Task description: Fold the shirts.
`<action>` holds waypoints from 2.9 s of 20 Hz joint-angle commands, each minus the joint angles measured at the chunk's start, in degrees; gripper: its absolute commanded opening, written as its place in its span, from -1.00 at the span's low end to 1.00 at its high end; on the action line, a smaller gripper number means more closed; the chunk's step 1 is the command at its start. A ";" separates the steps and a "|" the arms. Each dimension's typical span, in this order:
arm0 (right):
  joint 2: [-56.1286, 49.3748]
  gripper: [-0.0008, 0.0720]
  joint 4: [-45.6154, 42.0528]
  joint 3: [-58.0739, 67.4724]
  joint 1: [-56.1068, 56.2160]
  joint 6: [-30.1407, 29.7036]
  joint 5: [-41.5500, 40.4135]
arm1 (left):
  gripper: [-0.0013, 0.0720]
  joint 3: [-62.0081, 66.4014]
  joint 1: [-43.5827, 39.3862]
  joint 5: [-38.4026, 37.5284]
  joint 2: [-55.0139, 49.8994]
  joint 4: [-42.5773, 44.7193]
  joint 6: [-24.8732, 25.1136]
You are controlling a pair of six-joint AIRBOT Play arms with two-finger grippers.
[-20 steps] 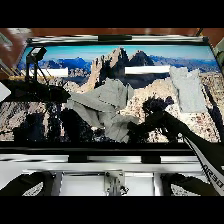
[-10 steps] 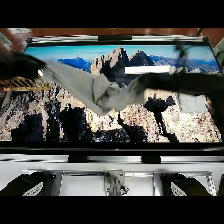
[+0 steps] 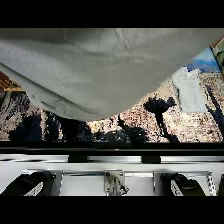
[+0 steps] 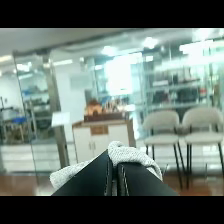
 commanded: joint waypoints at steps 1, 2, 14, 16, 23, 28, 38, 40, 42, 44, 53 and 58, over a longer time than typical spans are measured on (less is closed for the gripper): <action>2.03 -0.78 -1.03 1.73 -0.46 0.22 2.45 | -0.87 0.02 -0.02 -2.16 1.60 -1.07 -0.90; 2.03 -0.78 -0.96 1.73 -0.46 0.22 2.49 | -0.86 -0.44 -0.02 -2.78 1.60 -1.05 -0.87; -10.51 -0.78 -3.78 1.73 -0.46 -0.02 7.56 | -0.87 -18.82 0.02 -14.34 0.28 5.11 -2.67; -16.20 -0.78 -3.80 1.73 -0.46 -0.02 4.79 | -0.87 -24.15 0.04 -14.03 -1.49 6.60 -3.10; -40.33 -0.78 3.69 1.73 -0.33 0.50 11.23 | -0.87 -29.97 0.55 4.07 -19.17 7.74 -2.99; -52.57 -0.78 5.66 1.73 1.97 6.01 6.14 | -0.87 -29.97 5.22 8.37 -32.54 7.43 -6.82; -49.33 0.55 -1.51 1.73 -2.08 7.48 -17.25 | 0.88 -24.41 12.70 -18.01 -39.21 -3.93 3.87; -45.59 0.55 -10.82 1.73 -6.56 7.41 -29.68 | 0.88 -24.55 17.73 -25.59 -38.73 -4.00 6.75; -44.02 0.55 -15.47 1.66 -10.82 4.74 -42.29 | 0.70 -27.98 22.71 -28.22 -38.73 -7.10 7.56; -44.09 0.55 -13.49 1.40 -14.67 2.10 -52.02 | 0.63 -34.95 26.49 -25.75 -38.75 -15.41 7.67; -44.11 0.55 -3.96 -1.92 -17.11 1.70 -53.79 | 0.73 -54.99 24.74 -4.72 -40.50 -28.00 10.34; -44.09 0.55 -4.28 -1.92 -17.11 1.70 -53.75 | 0.68 -54.99 22.47 -3.06 -43.30 -28.20 10.32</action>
